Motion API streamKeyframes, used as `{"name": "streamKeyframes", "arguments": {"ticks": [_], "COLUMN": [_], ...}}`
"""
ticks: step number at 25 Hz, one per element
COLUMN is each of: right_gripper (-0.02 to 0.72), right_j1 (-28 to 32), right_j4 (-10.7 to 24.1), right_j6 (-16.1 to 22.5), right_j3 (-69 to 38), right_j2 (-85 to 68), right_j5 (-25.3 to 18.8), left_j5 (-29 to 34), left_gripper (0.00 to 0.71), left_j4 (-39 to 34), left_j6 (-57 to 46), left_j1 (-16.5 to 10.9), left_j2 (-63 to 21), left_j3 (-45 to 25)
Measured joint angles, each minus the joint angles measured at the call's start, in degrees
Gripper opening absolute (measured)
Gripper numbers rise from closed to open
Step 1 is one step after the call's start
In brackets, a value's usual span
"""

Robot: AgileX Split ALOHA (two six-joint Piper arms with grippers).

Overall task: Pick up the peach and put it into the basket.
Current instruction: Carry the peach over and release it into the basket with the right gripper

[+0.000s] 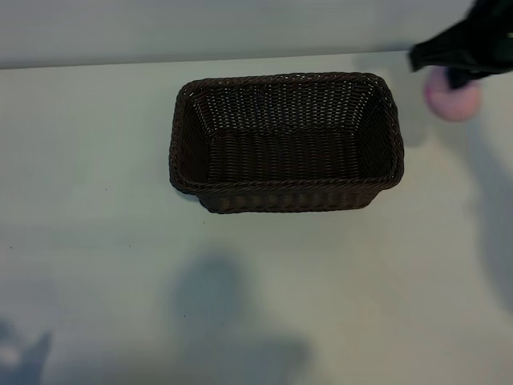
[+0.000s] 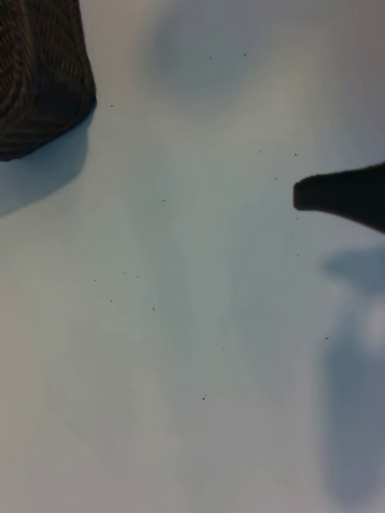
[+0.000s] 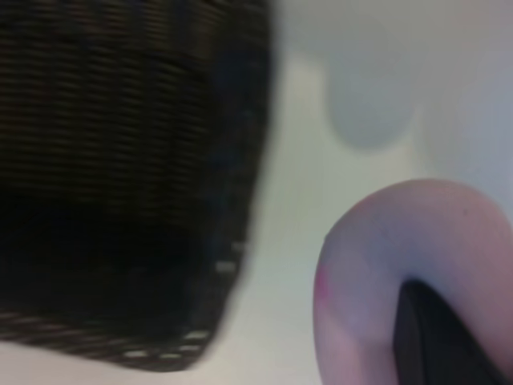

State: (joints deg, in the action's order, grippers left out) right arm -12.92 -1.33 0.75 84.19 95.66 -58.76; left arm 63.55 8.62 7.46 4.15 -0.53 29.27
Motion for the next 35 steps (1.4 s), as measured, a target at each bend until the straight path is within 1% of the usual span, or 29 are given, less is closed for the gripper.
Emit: {"name": "streamKeyframes", "arguments": {"ticks": [7, 9, 11, 15, 20, 25, 28, 32, 35], "right_gripper": [0.052, 0.052, 0.052, 0.052, 0.052, 0.052, 0.052, 0.052, 0.056], "right_j1": [-12.1, -14.6, -16.4, -16.9, -16.9, -16.9, -16.9, -16.9, -16.9], "right_j4": [-0.3, -0.3, -0.3, -0.2, 0.7, 1.3, 2.2, 2.2, 2.2], "right_j6": [1.3, 1.5, 1.6, 1.6, 1.6, 1.6, 1.6, 1.6, 1.6], "right_j3": [1.0, 1.0, 1.0, 1.0, 1.0, 1.1, 2.5, 4.9, 5.4], "right_j2": [0.0, 0.0, 0.0, 1.1, 6.8, 12.6, 15.8, 19.0, 19.7], "right_j5": [1.1, 2.7, 5.3, 8.5, 9.1, 11.6, 12.0, 12.6, 14.0], "left_j5": [0.0, 0.0, 0.0, 0.0, 0.0, 0.0, 0.0, 0.0, 0.0], "left_gripper": [0.592, 0.592, 0.592, 0.592, 0.592, 0.592, 0.592, 0.592, 0.592], "left_j4": [0.0, 0.0, 0.0, 0.0, 0.0, 0.0, 0.0, 0.0, 0.0], "left_j6": [0.0, 0.0, 0.0, 0.0, 0.0, 0.0, 0.0, 0.0, 0.0], "left_j1": [0.0, 0.0, 0.0, 0.0, 0.0, 0.0, 0.0, 0.0, 0.0], "left_j2": [0.0, 0.0, 0.0, 0.0, 0.0, 0.0, 0.0, 0.0, 0.0], "left_j3": [0.0, 0.0, 0.0, 0.0, 0.0, 0.0, 0.0, 0.0, 0.0]}}
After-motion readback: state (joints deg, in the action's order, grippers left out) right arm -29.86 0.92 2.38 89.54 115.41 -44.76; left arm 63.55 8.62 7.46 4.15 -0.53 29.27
